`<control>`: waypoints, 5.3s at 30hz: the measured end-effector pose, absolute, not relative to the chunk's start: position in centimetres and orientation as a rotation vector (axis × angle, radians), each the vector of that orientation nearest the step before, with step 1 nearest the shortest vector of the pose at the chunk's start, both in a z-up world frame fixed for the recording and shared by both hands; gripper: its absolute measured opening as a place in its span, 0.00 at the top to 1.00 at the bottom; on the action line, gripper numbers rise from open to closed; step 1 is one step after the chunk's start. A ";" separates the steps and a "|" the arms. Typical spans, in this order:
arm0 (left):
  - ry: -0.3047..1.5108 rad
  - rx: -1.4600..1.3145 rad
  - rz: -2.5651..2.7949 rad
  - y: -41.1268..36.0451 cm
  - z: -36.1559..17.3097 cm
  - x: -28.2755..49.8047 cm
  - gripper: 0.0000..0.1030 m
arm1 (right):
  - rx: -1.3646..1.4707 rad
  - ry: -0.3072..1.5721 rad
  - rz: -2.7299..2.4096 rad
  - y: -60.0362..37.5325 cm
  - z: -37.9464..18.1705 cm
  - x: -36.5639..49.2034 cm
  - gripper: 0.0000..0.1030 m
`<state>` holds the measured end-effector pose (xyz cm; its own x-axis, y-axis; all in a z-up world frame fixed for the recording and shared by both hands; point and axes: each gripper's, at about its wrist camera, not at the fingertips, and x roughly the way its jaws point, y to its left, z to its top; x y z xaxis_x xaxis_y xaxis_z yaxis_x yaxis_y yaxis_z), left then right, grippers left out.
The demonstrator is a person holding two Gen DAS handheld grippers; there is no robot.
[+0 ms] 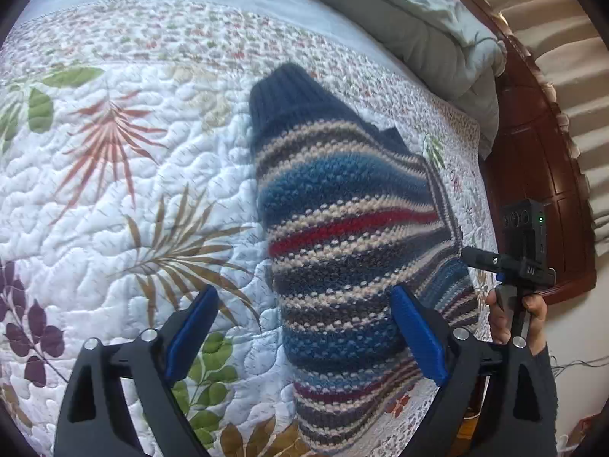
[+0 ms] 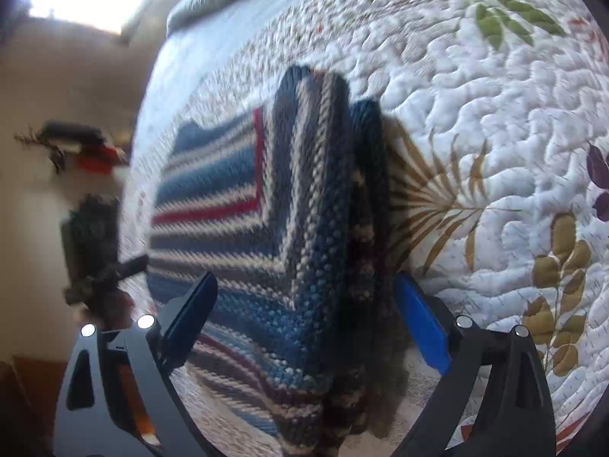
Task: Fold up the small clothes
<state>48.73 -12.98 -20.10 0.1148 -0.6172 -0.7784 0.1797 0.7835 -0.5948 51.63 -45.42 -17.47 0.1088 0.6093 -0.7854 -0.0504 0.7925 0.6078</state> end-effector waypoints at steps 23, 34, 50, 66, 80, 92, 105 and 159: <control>1.424 -0.744 -0.725 -11.8 -24.6 51.0 0.08 | 0.787 1.389 0.612 -48.3 -20.8 53.6 0.08; 1.426 -0.754 -0.847 -13.6 -25.4 50.4 0.07 | 0.715 1.432 0.711 -44.0 -21.3 53.6 0.05; 1.410 -0.726 -0.793 -14.8 -25.0 51.3 0.40 | 0.697 1.374 0.686 -43.4 -21.4 53.4 0.49; 1.345 -0.605 -0.740 -13.4 -17.8 49.5 0.51 | 0.558 1.297 0.652 -38.9 -13.8 50.1 0.60; 1.221 -0.623 -0.651 1.4 -10.6 40.1 0.51 | 0.595 1.194 0.838 -24.4 -6.0 42.4 0.60; 1.251 -0.684 -0.561 12.0 -19.7 32.2 0.51 | 0.559 1.285 0.823 -12.5 -11.8 35.3 0.60; 1.206 -0.603 -0.470 13.2 -20.5 30.0 0.27 | 0.622 1.352 0.780 -15.1 -16.9 35.7 0.33; 1.000 -0.539 -0.405 10.2 -19.0 16.1 0.10 | 0.202 1.151 0.740 -17.5 -13.3 21.9 0.84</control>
<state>16.14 10.22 -18.98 0.4853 -0.5522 -0.6779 0.0754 0.7988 -0.5968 21.94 -17.50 -13.27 0.2042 0.6247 -0.7537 -0.4269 0.7497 0.5057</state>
